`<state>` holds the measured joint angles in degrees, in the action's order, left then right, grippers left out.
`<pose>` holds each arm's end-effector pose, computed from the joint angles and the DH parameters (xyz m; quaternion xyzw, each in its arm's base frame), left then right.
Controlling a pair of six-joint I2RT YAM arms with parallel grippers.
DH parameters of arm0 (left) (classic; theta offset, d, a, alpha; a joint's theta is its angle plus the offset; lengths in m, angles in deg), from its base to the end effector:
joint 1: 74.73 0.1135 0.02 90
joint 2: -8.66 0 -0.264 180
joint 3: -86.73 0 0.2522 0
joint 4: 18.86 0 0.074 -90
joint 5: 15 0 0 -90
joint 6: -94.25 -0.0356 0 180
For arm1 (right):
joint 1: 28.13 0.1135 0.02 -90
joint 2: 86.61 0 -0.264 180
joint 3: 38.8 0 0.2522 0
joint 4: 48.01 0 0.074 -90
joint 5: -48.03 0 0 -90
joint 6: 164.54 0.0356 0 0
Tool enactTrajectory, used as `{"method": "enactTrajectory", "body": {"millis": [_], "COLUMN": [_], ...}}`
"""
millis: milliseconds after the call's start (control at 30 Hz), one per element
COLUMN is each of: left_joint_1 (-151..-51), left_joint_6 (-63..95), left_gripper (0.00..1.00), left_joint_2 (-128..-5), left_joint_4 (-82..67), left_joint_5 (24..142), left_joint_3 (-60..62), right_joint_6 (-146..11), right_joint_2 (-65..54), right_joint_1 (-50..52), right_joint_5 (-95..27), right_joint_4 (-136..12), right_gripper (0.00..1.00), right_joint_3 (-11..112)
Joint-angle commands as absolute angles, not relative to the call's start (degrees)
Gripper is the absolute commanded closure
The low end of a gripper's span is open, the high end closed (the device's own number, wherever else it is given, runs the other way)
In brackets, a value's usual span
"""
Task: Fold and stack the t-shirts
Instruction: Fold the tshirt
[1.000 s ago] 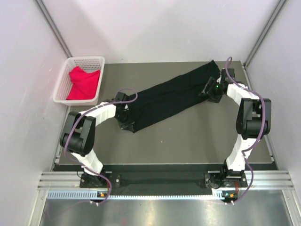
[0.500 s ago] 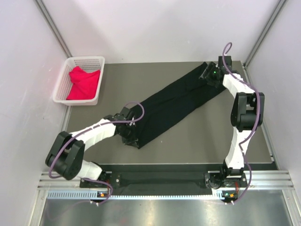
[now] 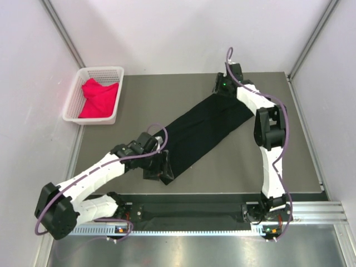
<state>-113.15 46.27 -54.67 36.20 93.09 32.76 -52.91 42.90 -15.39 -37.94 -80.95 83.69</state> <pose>0.1474 -0.1310 0.2111 0.0045 0.9637 -0.2582 0.0679 0.5088 0.1176 0.2160 0.0554 0.9040 0.1553 0.3944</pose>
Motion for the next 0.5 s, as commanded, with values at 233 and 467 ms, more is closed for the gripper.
{"method": "enactTrajectory", "body": {"millis": [233,467], "left_joint_1": [-113.0,-111.0], "left_joint_6": [43.3,42.9], "left_gripper": [0.3,0.3], "left_joint_2": [-53.4,-54.0], "left_joint_4": [42.7,42.4], "left_joint_5": [78.9,78.5], "left_joint_3": [17.5,16.7], "right_joint_6": [-62.0,-64.0], "right_joint_2": [49.9,52.2], "right_joint_1": [-12.0,-10.6], "right_joint_5": [-45.7,-50.5], "right_joint_4": [-84.2,-88.0], "right_gripper": [0.71,0.69], "right_joint_3": [96.4,99.1]}}
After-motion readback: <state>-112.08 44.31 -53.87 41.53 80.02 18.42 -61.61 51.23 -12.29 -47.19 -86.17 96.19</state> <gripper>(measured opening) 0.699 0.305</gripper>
